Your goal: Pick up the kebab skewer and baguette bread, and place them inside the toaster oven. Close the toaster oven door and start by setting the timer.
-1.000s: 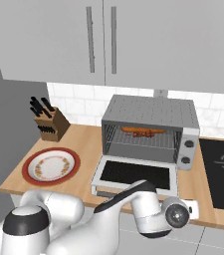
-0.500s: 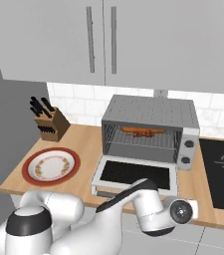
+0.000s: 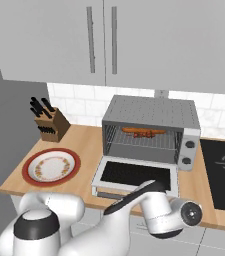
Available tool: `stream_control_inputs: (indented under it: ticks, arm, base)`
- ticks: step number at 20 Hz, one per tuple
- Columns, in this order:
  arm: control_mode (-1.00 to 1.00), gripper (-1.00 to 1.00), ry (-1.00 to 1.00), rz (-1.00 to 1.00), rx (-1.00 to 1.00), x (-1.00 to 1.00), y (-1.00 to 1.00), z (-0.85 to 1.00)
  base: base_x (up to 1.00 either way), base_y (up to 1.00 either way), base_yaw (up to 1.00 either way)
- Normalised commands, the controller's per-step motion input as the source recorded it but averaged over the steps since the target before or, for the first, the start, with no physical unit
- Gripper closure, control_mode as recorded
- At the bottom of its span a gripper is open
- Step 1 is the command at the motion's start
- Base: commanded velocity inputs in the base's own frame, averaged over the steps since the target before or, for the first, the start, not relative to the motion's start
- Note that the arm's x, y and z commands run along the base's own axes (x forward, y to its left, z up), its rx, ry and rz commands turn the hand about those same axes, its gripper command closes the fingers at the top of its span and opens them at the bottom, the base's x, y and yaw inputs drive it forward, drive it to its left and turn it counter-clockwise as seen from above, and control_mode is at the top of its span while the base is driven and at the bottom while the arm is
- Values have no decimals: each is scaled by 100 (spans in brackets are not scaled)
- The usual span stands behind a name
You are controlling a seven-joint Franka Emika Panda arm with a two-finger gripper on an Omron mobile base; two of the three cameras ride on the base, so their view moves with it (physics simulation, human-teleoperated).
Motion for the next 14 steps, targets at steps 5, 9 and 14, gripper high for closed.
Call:
stream_control_inputs:
  ticks: [5, 9, 14]
  arm:
    - [-100, -100, 0, -1, 0, 0, 5, -10]
    - [-100, -100, 0, -4, -1, 4, 11, -2]
    - [-100, -100, 0, -5, 0, 11, 7, 0]
  base:
    - [0, 0, 0]
    - [0, 0, 0]
    - [0, 0, 0]
